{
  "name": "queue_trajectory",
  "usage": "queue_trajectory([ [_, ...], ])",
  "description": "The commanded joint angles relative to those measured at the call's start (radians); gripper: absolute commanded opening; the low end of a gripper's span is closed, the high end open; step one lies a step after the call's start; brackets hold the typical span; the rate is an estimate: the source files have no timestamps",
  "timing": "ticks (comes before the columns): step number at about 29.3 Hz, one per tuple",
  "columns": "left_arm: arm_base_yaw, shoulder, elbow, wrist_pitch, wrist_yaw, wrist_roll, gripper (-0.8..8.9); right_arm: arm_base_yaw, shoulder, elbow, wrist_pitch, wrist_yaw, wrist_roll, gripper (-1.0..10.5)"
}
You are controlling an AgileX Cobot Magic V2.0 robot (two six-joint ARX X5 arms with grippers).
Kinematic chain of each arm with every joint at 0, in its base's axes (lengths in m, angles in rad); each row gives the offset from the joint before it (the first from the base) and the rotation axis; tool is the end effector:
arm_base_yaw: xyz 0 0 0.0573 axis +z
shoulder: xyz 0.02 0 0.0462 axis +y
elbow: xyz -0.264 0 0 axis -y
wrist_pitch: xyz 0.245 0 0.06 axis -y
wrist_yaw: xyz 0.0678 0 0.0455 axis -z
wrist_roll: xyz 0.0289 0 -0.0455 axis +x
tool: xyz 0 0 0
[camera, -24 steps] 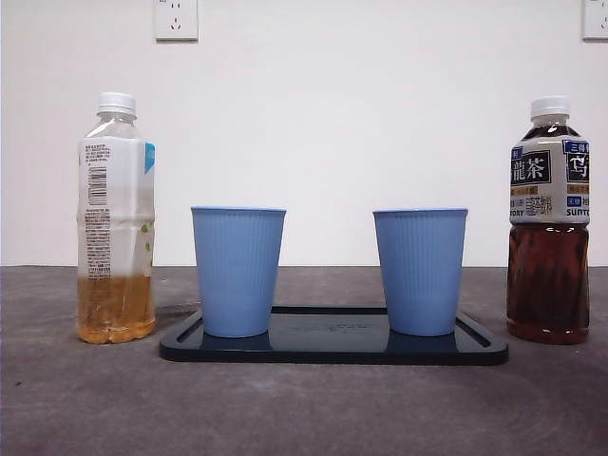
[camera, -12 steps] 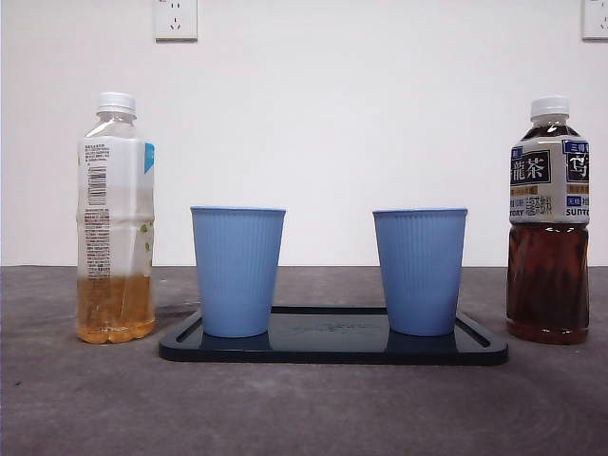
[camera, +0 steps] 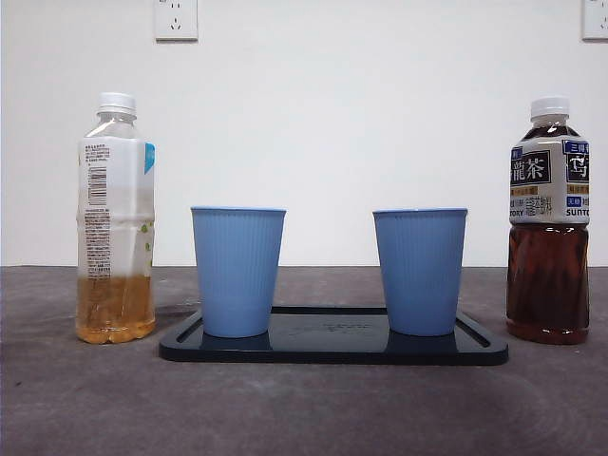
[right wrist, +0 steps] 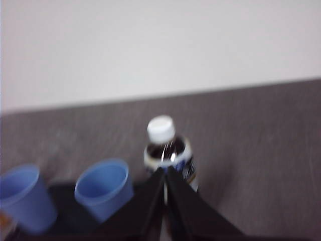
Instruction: Pour the drink into the cup
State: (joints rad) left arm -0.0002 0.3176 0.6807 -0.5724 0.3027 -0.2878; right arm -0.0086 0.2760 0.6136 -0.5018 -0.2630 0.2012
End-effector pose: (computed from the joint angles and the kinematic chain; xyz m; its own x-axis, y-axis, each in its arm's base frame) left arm 0.0702 -0.0086 0.3092 0.9336 -0.2983 -0.1983 0.2208 0.9152 -0.3370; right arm 0.0718 0.0069 0.2976 0.9548 0.2518 -0.1578 -0.2105 0.9480 0.2388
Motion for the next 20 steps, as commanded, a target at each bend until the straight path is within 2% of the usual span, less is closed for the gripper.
queue_trajectory([
  [1,0.002,0.063,0.049,-0.070,0.072,0.122,0.10,-0.002,0.061,0.074,-0.085,-0.047,-0.081,0.1],
  [8,-0.005,0.198,0.115,-0.226,0.246,0.227,0.10,0.004,0.192,0.214,-0.315,-0.126,-0.171,0.1],
  [11,-0.019,0.229,0.121,-0.272,0.268,0.255,0.10,0.019,0.220,0.236,-0.392,-0.159,-0.189,0.1],
  [16,-0.041,0.237,0.121,-0.288,0.268,0.254,0.23,0.042,0.233,0.236,-0.467,-0.158,-0.191,0.1],
  [17,-0.041,0.237,0.121,-0.288,0.268,0.254,0.90,0.043,0.232,0.236,-0.467,-0.156,-0.191,0.5],
  [18,-0.041,0.237,0.121,-0.288,0.268,0.253,1.71,0.044,0.232,0.236,-0.467,-0.156,-0.191,1.4],
  [19,-0.041,0.237,0.121,-0.288,0.268,0.253,3.05,0.044,0.232,0.236,-0.467,-0.155,-0.190,2.9],
  [20,-0.041,0.237,0.121,-0.288,0.268,0.253,3.89,0.044,0.232,0.236,-0.467,-0.155,-0.188,3.9],
])
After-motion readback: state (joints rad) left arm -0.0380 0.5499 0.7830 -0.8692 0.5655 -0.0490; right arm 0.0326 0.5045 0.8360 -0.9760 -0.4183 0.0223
